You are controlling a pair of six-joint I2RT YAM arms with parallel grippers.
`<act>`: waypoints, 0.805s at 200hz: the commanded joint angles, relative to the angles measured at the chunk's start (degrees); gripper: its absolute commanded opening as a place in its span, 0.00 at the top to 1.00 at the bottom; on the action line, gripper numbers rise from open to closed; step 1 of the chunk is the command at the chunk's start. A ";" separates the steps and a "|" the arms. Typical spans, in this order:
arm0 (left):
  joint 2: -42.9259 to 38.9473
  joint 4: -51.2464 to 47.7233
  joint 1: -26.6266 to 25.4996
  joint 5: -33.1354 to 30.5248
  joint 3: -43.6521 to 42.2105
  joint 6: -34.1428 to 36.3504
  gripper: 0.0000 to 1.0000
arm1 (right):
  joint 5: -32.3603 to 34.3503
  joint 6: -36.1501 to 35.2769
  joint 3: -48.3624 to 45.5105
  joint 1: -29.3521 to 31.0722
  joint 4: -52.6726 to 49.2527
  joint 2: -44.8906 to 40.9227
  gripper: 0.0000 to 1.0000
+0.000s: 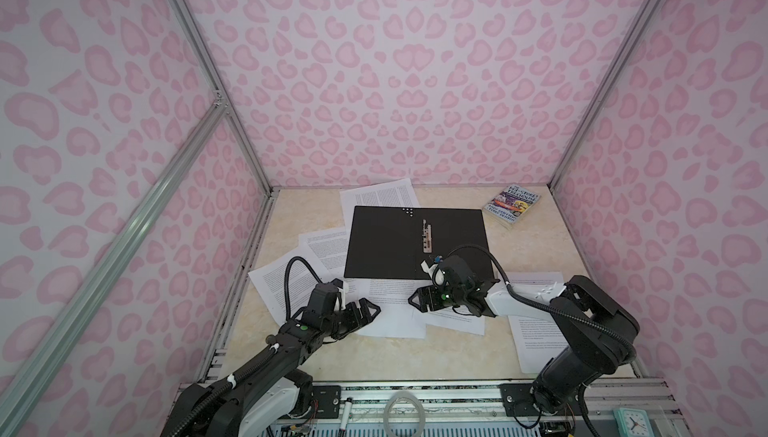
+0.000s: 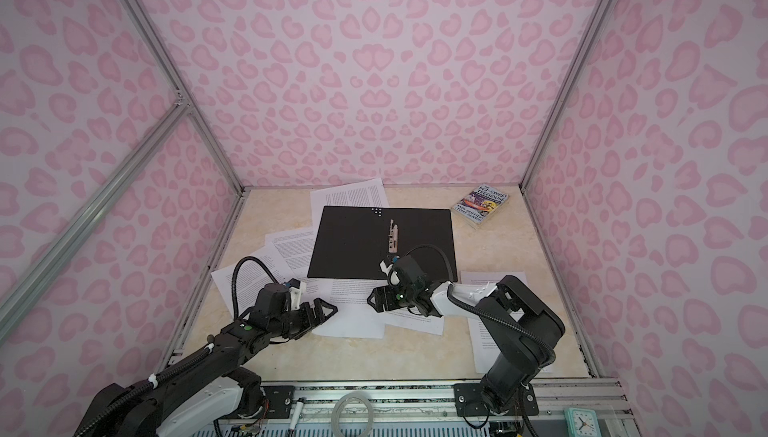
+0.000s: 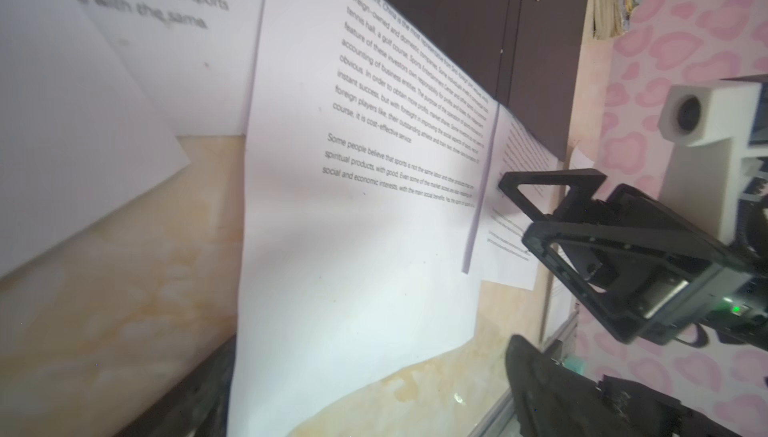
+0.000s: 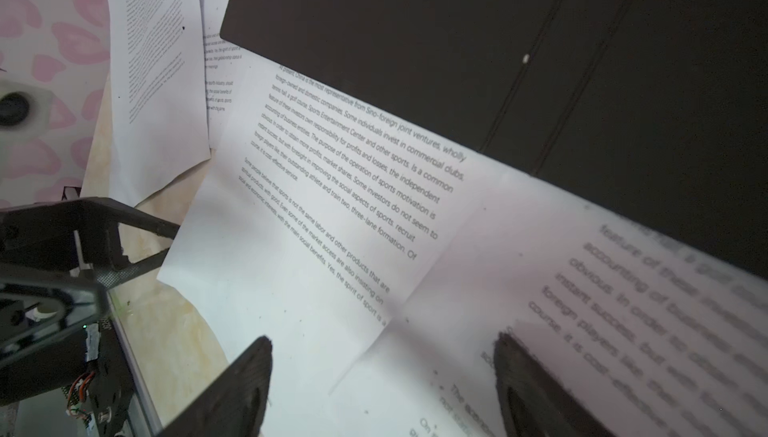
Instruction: Put the files into the folder
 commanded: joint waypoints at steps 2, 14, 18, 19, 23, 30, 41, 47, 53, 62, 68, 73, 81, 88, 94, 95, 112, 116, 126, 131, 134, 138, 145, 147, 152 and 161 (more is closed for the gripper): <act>-0.92 0.15 0.32 3.95 -1.75 -4.93 0.02 | -1.19 1.01 0.38 0.34 -0.10 1.62 0.17; -1.64 1.93 0.35 4.85 -1.98 -6.07 0.02 | -1.36 1.19 0.51 0.52 0.07 2.09 0.17; -1.81 2.26 0.37 4.99 -1.98 -6.40 0.02 | -1.50 1.18 0.59 0.54 0.16 2.24 0.18; -1.87 2.30 0.37 5.00 -1.98 -6.45 0.03 | -1.54 1.22 0.60 0.54 0.16 2.27 0.18; -2.03 2.26 0.35 4.94 -1.85 -6.61 0.03 | -1.74 1.33 0.67 0.54 0.24 2.36 0.18; -2.42 1.46 0.37 4.22 -1.49 -6.66 0.03 | -1.93 1.44 0.75 0.61 0.34 2.47 0.18; -2.86 0.18 0.37 2.82 -1.03 -6.62 0.01 | -2.02 1.49 0.63 0.61 0.52 2.35 0.18; -2.97 -0.19 0.33 2.20 -0.97 -6.66 0.01 | -2.03 1.52 0.59 0.60 0.67 2.14 0.18; -2.94 -0.34 0.35 1.77 -0.84 -6.67 0.03 | -2.03 1.62 0.37 0.62 0.77 1.99 0.18; -2.70 -0.64 0.33 1.07 -0.75 -6.75 0.08 | -2.02 1.67 0.25 0.56 0.95 1.62 0.18; -2.57 -0.79 0.37 0.58 -0.70 -6.84 0.13 | -1.91 1.70 0.08 0.53 0.96 1.35 0.18; -2.42 -1.04 0.36 0.08 -0.68 -6.84 0.19 | -1.86 1.58 0.04 0.54 0.91 1.10 0.17; -2.10 -1.27 0.35 -0.59 -0.58 -6.88 0.26 | -1.84 1.61 -0.03 0.41 0.84 0.70 0.17; -1.94 -1.38 0.36 -1.16 -0.58 -6.85 0.30 | -1.76 1.58 -0.39 0.28 0.99 0.25 0.17; -1.78 -1.40 0.37 -1.53 -0.57 -6.81 0.36 | -1.77 1.67 -0.57 0.19 1.13 -0.13 0.17; -1.73 -1.43 0.37 -1.60 -0.57 -6.78 0.36 | -1.77 1.64 -0.60 0.10 1.13 -0.19 0.17; -1.69 -2.65 0.37 -3.39 -0.01 -6.65 0.54 | -1.94 1.63 -1.10 -0.48 1.05 -1.65 0.17; -1.83 -3.09 0.35 -3.77 0.25 -6.55 0.59 | -1.90 1.67 -1.26 -0.69 1.11 -2.13 0.17; -2.04 -4.53 0.33 -4.90 1.09 -6.14 0.72 | -1.49 1.57 -1.80 -1.19 0.92 -3.44 0.16; -2.27 -5.57 0.33 -5.51 1.60 -5.83 0.79 | -0.94 1.45 -2.13 -1.54 0.73 -4.19 0.16; -2.45 -6.11 0.34 -5.80 1.93 -5.60 0.84 | -0.52 1.40 -2.32 -1.69 0.51 -4.62 0.16; -2.79 -6.98 0.37 -6.11 2.38 -5.38 0.90 | 0.17 1.41 -2.50 -1.99 0.19 -5.29 0.16; -3.55 -8.12 0.37 -6.53 3.11 -4.80 0.97 | 1.53 1.02 -2.86 -2.46 -0.60 -6.51 0.16; -3.79 -8.57 0.35 -6.58 3.29 -4.70 0.97 | 2.02 0.85 -2.94 -2.56 -0.82 -6.92 0.15; -4.72 -9.53 0.32 -6.70 3.67 -4.67 0.97 | 3.97 0.34 -3.12 -2.79 -1.88 -8.03 0.14; -6.43 -10.99 0.35 -6.34 4.44 -4.25 0.97 | 7.26 -0.45 -3.22 -2.95 -3.76 -9.70 0.13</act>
